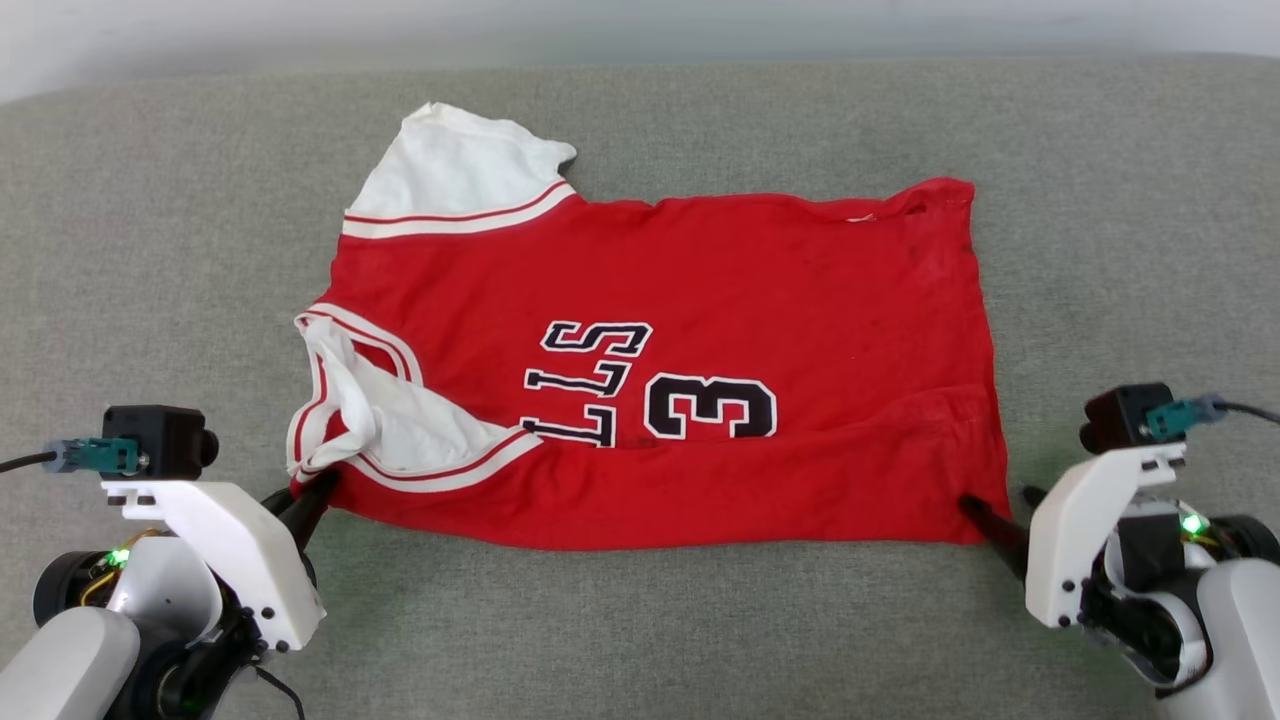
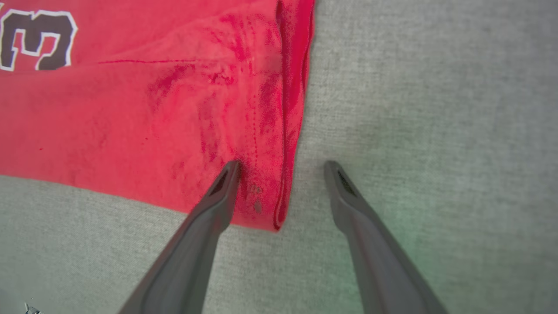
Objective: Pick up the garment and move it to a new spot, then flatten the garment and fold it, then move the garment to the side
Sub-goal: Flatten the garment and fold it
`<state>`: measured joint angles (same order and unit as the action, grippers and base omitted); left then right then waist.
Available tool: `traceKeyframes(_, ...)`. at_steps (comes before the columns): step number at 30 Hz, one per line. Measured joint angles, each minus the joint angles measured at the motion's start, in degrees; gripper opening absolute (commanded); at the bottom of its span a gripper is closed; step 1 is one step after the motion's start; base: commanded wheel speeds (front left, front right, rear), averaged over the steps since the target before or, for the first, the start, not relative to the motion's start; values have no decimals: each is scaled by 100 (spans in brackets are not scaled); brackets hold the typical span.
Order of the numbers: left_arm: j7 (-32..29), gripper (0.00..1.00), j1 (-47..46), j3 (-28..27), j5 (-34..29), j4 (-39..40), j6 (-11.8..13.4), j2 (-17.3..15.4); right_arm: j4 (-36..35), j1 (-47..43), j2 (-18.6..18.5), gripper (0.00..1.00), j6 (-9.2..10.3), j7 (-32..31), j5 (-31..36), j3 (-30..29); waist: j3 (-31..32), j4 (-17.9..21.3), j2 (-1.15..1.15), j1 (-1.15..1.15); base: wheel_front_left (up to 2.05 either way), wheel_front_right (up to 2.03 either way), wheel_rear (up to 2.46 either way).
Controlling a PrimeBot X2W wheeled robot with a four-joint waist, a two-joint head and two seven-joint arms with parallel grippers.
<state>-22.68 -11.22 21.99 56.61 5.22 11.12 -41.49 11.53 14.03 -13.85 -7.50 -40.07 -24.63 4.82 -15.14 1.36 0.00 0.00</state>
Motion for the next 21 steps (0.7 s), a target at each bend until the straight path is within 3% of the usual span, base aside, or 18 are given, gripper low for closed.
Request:
traceKeyframes(4,27,0,-43,33,-37,3,5,47,301,297,-68,99,3,-153,-131,225,-106,-60,0,0,0,0,0)
traceKeyframes(5,44,0,-58,38,-40,-7,4,63,349,349,-75,33,10,-157,-151,256,-112,-71,0,0,0,0,0)
traceKeyframes(6,54,0,-65,43,-40,-23,0,71,391,385,-79,0,10,-155,-167,278,-106,-76,0,0,0,0,0)
traceKeyframes(13,201,0,-20,41,-37,-131,2,154,423,447,-172,0,1,-73,-200,445,89,-81,0,0,0,0,0)
traceKeyframes(21,378,0,353,-7,11,-76,155,202,-38,190,-312,0,0,-38,-211,530,543,-67,0,0,0,0,0)
